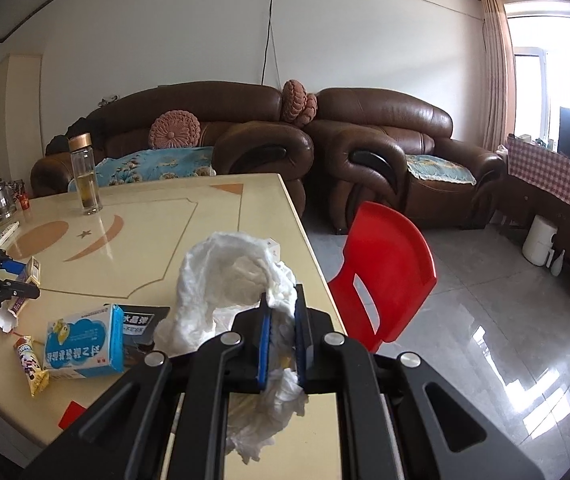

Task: Collect trash
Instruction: 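Carry the card box and white bag down toward the pink trash bin, then open the left tool over the bin while the right tool releases the bag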

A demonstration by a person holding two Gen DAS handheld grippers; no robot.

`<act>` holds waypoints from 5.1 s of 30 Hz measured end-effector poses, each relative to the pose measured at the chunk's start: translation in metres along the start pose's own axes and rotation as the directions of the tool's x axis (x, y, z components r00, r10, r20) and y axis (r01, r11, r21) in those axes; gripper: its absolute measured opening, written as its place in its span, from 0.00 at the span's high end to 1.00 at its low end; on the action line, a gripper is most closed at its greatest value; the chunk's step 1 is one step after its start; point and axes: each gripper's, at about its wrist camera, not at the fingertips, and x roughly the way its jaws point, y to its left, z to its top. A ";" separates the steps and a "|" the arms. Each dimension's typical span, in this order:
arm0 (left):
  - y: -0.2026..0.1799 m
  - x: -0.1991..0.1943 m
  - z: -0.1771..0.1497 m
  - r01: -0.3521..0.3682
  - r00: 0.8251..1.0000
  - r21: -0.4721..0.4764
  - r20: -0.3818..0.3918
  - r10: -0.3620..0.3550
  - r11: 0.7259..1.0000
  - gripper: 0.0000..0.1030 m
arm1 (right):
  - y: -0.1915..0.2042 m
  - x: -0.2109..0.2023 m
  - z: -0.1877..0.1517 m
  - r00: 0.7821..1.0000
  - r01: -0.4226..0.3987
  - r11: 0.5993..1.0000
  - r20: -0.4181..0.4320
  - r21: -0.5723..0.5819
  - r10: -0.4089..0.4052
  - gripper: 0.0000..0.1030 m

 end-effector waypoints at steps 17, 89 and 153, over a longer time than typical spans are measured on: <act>-0.010 -0.041 0.003 -0.061 0.996 0.032 0.067 0.059 0.998 0.39 | 0.027 -0.022 0.023 0.995 -0.062 0.998 0.072 -0.012 0.062 0.90; -0.218 -0.112 -0.139 0.020 1.000 0.076 -0.002 -0.020 0.997 0.39 | 0.099 -0.173 -0.091 0.942 -0.314 0.943 -0.161 -0.108 0.295 0.90; -0.203 0.106 -0.199 0.082 0.847 -0.093 -0.519 -0.119 0.992 0.32 | 0.143 -0.018 -0.261 0.659 -0.446 0.888 -0.713 -0.116 0.238 0.34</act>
